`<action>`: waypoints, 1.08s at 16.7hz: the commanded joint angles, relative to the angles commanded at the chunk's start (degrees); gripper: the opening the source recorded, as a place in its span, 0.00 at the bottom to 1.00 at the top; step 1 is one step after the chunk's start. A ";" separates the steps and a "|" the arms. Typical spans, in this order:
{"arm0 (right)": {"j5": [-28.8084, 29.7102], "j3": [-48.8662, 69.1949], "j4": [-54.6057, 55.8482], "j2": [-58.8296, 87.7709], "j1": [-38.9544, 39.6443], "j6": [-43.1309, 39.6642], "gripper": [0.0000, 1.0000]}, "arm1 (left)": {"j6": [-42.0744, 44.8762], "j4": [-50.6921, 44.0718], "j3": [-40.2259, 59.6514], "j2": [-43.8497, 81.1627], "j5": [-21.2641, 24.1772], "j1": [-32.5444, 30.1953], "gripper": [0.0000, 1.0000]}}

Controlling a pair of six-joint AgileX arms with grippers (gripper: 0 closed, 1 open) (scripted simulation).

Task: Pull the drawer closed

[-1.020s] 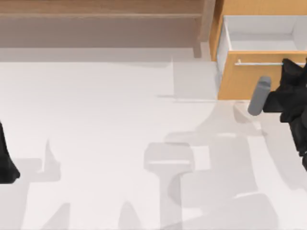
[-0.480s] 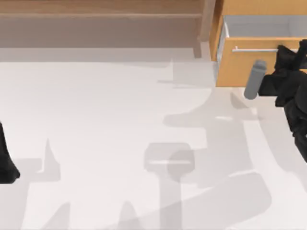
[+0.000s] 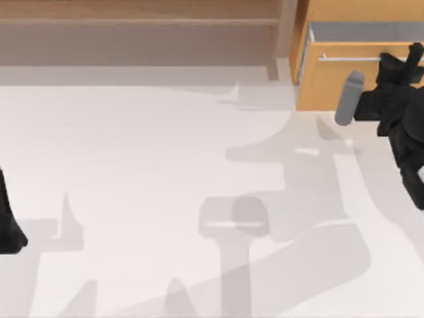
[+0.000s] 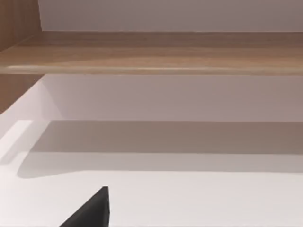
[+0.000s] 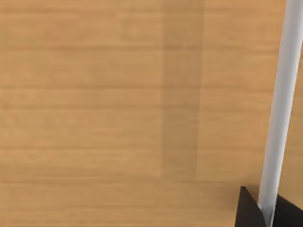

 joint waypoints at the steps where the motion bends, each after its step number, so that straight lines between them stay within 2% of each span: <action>1: 0.11 -0.28 -0.01 -0.19 0.22 0.15 0.00 | 0.00 0.00 0.00 0.00 0.00 0.00 1.00; 12: -1.64 15.07 -8.56 6.56 -1.63 0.04 0.00 | 0.00 0.00 0.00 0.00 0.00 0.00 1.00; 17: -1.79 16.38 -9.28 7.15 -1.77 0.05 0.00 | 0.00 0.00 0.00 0.00 0.00 0.00 1.00; 18: -1.79 16.38 -9.28 7.15 -1.77 0.05 0.08 | 0.00 0.00 0.00 0.00 0.00 0.00 1.00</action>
